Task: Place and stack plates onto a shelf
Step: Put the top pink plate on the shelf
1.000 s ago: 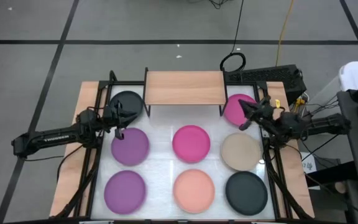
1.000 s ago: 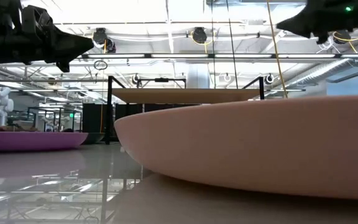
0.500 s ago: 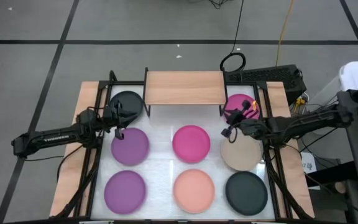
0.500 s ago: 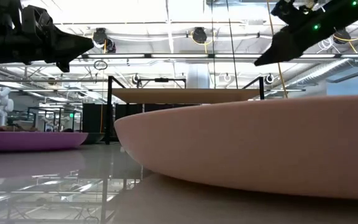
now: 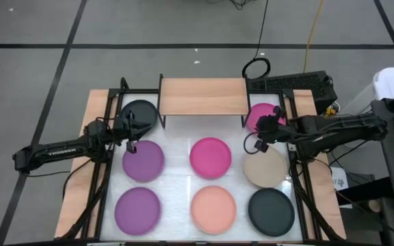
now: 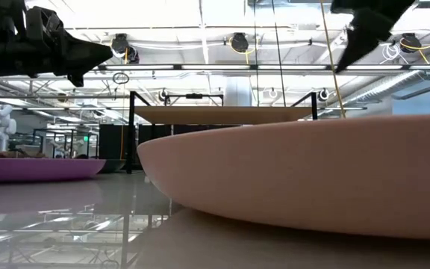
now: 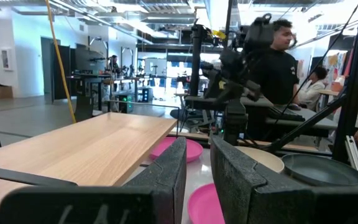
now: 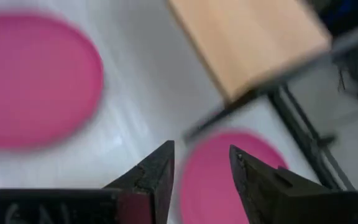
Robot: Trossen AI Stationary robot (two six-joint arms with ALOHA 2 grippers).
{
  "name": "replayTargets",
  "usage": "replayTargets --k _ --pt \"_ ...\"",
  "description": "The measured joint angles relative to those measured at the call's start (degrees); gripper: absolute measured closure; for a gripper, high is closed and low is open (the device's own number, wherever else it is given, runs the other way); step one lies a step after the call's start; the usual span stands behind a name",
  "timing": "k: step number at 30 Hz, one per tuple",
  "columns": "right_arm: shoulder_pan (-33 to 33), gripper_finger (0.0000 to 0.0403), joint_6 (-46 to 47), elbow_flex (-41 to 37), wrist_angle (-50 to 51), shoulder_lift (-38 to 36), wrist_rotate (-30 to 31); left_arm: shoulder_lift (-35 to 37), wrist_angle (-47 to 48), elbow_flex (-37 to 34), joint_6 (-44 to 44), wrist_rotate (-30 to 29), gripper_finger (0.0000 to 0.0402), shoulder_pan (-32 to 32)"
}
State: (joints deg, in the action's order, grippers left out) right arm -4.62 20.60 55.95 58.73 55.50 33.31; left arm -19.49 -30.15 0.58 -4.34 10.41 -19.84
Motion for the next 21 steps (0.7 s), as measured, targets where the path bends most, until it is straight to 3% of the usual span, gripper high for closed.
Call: replayTargets --k 6,11,16,21 --pt "4.3 0.0264 4.04 -2.33 5.46 4.0 -10.06 0.01 0.0 0.0 0.0 0.0 0.0325 0.0" --pt "7.65 0.0264 6.35 -7.68 4.16 6.44 -11.13 0.0 0.0 0.0 0.0 0.0 0.0325 0.0" --pt "11.62 0.0264 3.96 -14.13 -2.19 6.88 -11.57 0.01 0.0 0.0 0.0 -0.01 0.0325 0.0" --pt "16.58 0.0264 0.34 -18.49 -9.79 6.9 -18.77 0.01 -0.01 0.0 0.0 -0.01 0.0325 0.0"
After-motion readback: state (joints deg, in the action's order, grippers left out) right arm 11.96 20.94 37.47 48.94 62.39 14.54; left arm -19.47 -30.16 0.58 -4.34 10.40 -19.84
